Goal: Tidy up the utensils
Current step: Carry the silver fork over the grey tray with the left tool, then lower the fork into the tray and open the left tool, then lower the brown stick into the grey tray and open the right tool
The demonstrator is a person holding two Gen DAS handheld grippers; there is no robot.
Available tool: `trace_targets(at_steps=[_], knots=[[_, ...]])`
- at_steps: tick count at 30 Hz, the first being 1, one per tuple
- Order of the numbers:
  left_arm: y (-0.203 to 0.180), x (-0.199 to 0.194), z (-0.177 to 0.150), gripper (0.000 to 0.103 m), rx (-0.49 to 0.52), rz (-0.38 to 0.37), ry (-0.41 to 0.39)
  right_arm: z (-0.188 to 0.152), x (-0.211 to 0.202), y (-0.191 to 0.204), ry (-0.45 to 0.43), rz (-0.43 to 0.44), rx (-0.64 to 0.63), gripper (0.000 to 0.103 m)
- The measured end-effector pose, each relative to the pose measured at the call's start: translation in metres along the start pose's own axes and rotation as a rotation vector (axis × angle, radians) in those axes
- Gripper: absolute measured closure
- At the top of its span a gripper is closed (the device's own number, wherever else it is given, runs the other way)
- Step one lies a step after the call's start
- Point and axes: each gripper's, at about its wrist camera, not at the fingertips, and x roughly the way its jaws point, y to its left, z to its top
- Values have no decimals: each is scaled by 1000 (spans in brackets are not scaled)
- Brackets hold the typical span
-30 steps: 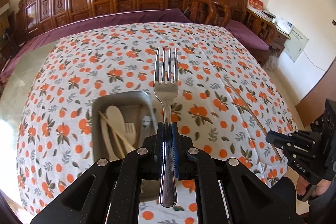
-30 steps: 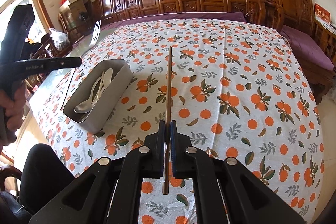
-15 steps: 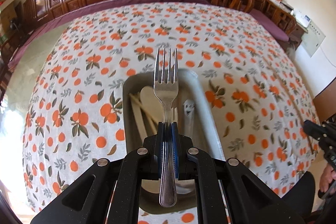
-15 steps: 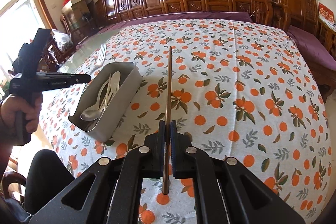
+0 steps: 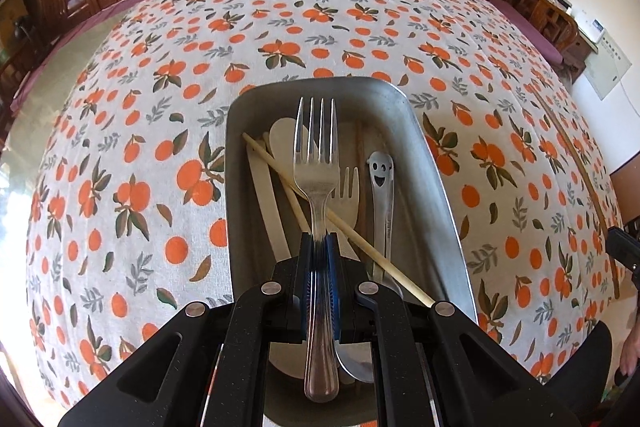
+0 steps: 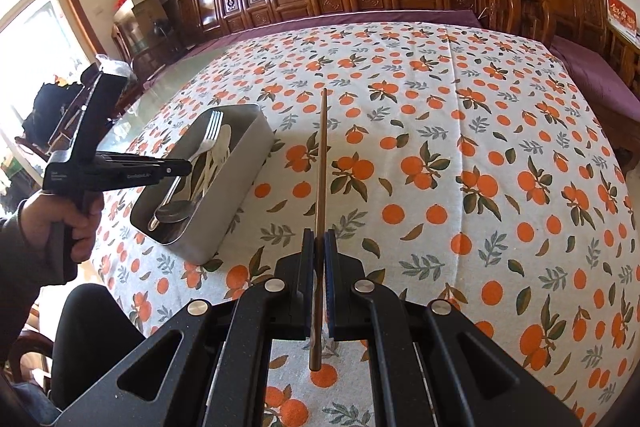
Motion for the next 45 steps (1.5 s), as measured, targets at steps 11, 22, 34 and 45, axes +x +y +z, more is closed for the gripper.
trace_targets(at_steps=[11, 22, 34, 45], knots=[[4, -16, -7, 84, -22, -5, -31, 4, 3, 25, 7, 21, -32, 97], [13, -63, -15, 79, -33, -12, -122, 10, 15, 69, 27, 67, -79, 97], [40, -90, -30, 79, -68, 6, -164, 26, 57, 111, 90, 131, -79, 97], [49, -109, -43, 78, -92, -3, -201, 47, 111, 136, 160, 127, -41, 97]])
